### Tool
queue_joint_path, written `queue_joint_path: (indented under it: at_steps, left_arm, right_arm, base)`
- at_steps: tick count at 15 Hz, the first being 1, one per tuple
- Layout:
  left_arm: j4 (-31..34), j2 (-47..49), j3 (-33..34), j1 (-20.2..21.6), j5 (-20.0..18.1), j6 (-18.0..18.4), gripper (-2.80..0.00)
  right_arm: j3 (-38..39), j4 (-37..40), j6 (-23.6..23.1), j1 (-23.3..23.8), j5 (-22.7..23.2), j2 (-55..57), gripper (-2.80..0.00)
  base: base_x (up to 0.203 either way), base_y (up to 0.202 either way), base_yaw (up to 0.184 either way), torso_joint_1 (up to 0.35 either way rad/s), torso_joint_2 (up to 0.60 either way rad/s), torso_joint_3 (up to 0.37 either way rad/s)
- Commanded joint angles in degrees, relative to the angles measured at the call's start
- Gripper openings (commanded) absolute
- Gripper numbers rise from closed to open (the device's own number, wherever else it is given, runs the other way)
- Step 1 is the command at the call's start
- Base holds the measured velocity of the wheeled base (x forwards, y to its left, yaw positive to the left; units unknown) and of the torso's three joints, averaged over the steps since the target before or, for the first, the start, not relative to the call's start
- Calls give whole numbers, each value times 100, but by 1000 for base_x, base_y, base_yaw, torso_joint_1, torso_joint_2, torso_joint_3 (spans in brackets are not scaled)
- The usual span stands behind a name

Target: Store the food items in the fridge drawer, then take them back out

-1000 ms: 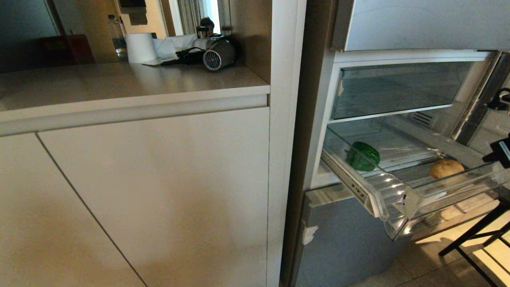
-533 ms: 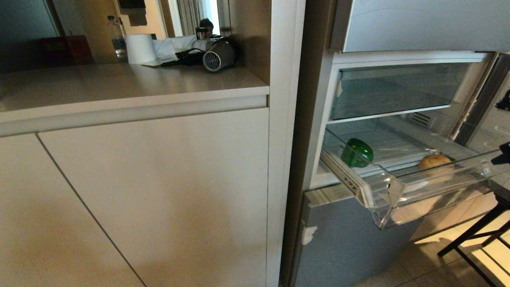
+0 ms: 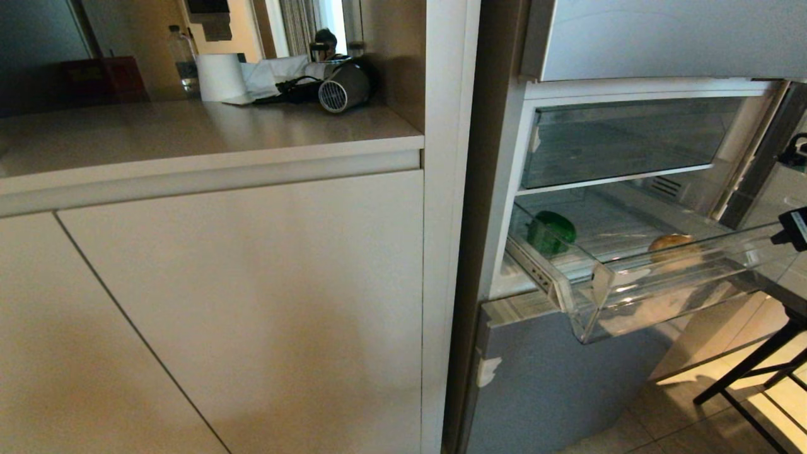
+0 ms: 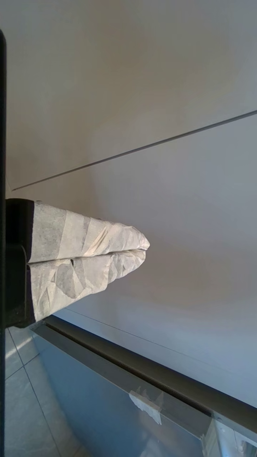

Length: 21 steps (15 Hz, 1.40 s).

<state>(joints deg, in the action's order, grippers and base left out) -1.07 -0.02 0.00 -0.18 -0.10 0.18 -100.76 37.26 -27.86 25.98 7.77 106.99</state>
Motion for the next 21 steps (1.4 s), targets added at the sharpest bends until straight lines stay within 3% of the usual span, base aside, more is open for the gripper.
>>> queue_joint_path:
  at_steps: [1,10,16,21]
  left_arm:
    - [-7,2,53,-4,1,-1,-280]
    - [-7,2,53,1,1,-1,-280]
    - [-7,2,53,1,1,-1,-280]
    - [-7,2,53,1,1,-1,-280]
  right_arm:
    - [-225,36,-37,3,6,238,-280]
    - [-1154,563,-80,-20,-28,371,-280]
    - [-1147,-443,-36,-50,147,1106,-280]
    - [-1131,-449,-78,-50,201,1210,-280]
  base:
    - [0,0,0,0,0,0]
    - [0,0,0,0,0,0]
    - [0,0,0,0,0,0]
    - [0,0,0,0,0,0]
